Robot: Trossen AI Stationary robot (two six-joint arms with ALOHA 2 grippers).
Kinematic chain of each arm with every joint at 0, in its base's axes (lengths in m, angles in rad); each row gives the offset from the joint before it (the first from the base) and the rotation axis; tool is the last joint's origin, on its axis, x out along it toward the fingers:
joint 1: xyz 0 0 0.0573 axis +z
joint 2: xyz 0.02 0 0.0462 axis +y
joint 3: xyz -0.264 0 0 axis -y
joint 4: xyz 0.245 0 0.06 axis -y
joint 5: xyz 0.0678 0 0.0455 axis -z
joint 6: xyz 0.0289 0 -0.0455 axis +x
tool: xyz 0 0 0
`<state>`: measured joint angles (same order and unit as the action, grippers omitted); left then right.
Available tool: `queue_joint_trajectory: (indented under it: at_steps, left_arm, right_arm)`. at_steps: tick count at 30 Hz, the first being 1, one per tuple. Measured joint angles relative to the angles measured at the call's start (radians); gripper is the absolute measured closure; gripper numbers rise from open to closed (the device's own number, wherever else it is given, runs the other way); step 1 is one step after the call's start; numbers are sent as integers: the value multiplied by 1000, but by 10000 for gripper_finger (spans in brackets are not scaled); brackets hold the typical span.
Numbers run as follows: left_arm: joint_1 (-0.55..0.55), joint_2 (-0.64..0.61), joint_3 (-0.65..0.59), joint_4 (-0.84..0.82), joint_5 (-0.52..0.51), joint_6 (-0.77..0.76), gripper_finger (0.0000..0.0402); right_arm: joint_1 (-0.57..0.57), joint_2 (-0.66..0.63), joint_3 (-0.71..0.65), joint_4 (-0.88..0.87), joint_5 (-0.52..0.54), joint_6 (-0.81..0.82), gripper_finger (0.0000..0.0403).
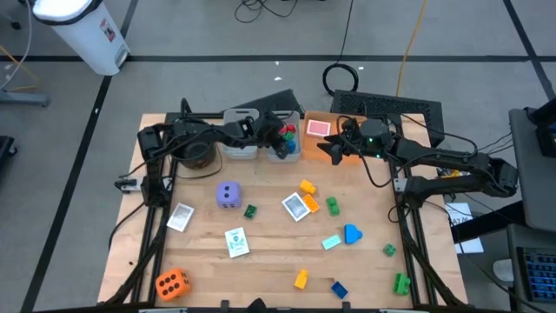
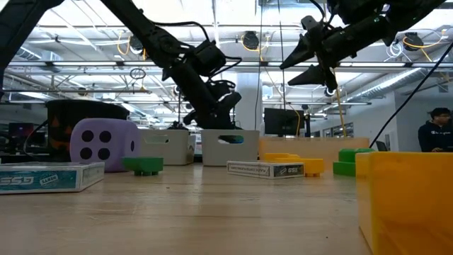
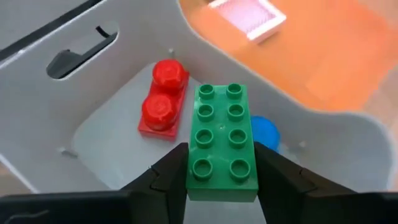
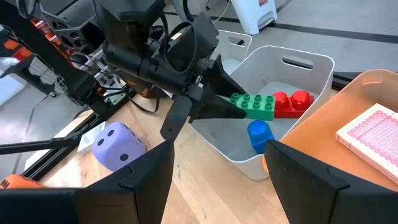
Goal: Pick & Place Toys
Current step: Put the green gamepiece into the right gray bin
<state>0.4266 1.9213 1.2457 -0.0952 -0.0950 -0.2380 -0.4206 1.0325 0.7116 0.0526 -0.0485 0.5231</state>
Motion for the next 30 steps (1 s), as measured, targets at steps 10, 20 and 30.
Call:
queue_joint_trajectory:
  at_steps: [10,20,30]
  left_arm:
    - [8,60,136,-126,7,74,258]
    - [5,209,349,-352,22,110,252]
    - [13,209,365,-334,17,124,231]
  right_arm:
    - [0,0,0,-2,1,28,161]
    - [10,0,0,-21,-1,42,161]
    - [10,0,0,-28,-1,43,161]
